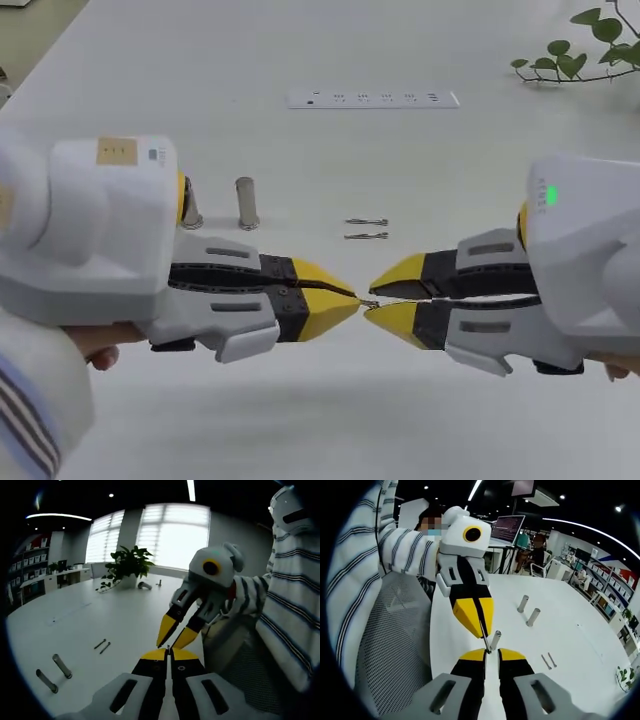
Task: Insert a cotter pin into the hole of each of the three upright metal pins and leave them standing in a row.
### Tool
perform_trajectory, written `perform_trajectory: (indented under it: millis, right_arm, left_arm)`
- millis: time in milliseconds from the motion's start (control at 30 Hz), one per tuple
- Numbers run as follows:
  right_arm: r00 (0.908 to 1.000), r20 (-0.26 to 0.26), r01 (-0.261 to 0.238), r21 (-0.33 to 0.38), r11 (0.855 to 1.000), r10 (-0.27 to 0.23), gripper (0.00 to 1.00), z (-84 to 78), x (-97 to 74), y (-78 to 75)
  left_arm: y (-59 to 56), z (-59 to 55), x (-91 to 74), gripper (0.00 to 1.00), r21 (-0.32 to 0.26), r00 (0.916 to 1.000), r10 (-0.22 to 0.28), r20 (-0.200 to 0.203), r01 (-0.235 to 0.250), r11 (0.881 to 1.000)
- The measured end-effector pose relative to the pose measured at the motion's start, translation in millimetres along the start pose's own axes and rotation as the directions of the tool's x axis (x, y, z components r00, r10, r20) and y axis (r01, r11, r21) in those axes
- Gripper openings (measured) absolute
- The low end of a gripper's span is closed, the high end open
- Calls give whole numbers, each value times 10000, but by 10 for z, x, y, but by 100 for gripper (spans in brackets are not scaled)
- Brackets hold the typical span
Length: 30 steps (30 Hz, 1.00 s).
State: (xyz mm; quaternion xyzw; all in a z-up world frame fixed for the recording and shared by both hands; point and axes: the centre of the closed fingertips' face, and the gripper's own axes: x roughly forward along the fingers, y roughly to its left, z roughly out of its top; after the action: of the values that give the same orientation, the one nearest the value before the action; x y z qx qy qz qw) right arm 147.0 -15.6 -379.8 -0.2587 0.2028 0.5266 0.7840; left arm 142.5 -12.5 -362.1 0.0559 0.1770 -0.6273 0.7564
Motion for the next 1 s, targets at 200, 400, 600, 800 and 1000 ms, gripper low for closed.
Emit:
perform_trajectory:
  millis: [200,400,600,800,1000]
  right_arm:
    - [9995,-81,-315,-132,9994,314,0,9,12,48]
    - [9971,-273,-717,-379,9967,707,0,3,28,108]
    - [9930,-417,-1128,-546,9921,1106,0,-8,26,154]
    - [9866,-639,-1547,-808,9847,1498,0,-33,58,204]
    - [9825,-759,-1764,-852,9806,1701,0,-52,105,232]
  left_arm:
    - [-6,-49,-14,0,549,9994,-62,-345,81,9985]
    - [-19,-117,-22,0,1070,9967,-155,-795,240,9940]
    - [-52,-147,-23,0,1503,9945,-279,-1005,430,9877]
    - [-71,-237,-26,0,1476,9929,-368,-1134,535,9876]
    - [-54,-299,-58,0,802,9916,-348,-1246,451,9958]
